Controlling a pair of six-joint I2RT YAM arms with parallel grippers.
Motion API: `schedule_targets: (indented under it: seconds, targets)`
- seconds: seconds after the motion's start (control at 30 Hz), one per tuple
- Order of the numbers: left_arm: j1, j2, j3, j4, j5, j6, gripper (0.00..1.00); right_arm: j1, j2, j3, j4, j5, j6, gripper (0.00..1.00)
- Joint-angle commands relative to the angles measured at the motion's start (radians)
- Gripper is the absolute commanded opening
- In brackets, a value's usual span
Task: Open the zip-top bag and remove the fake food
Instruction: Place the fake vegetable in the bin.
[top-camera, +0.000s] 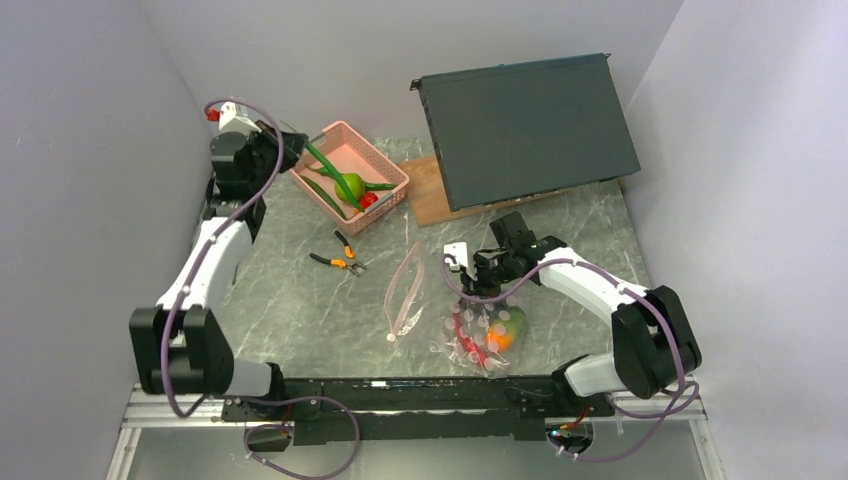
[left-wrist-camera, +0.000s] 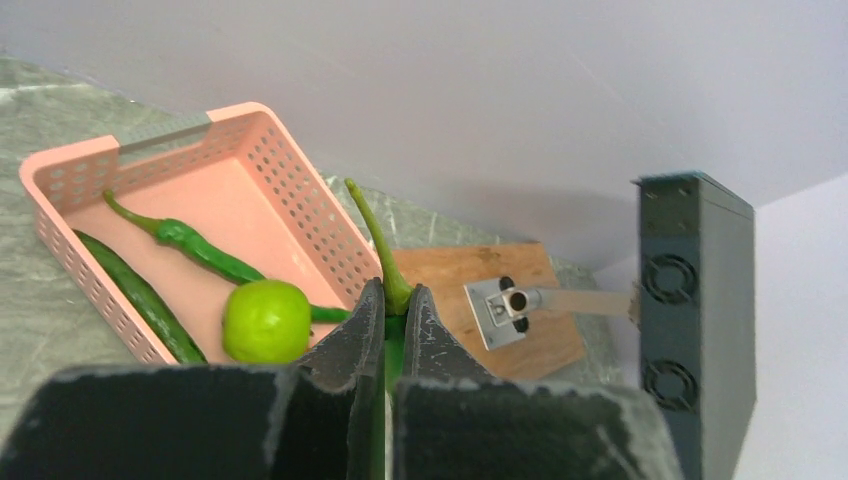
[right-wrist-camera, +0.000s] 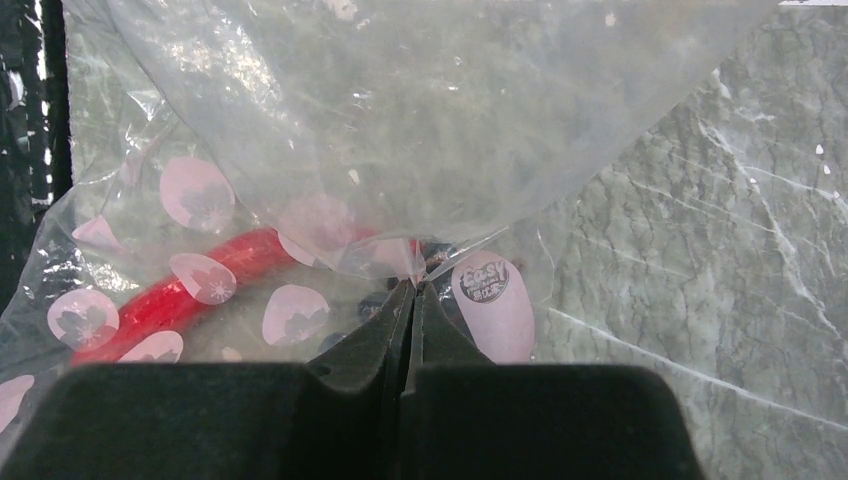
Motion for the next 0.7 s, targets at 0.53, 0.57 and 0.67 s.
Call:
schedule_targets:
  seconds: [0.53, 0.57, 0.67]
  targets:
    - [0.065, 0.483, 0.433, -0.222, -0.042, 0.093, 0.0, 0.041, 0.025, 0.0, 0.004, 0.034, -0.045, 0.0]
    - [0.065, 0.485, 0.429, -0.22, -0.058, 0.102, 0.0, 0.042, 0.027, 0.001, 0.004, 0.034, -0.046, 0.0]
    - [0.065, 0.501, 0.442, -0.228, -0.067, 0.129, 0.0, 0.043, 0.033, 0.001, 0.003, 0.036, -0.049, 0.0]
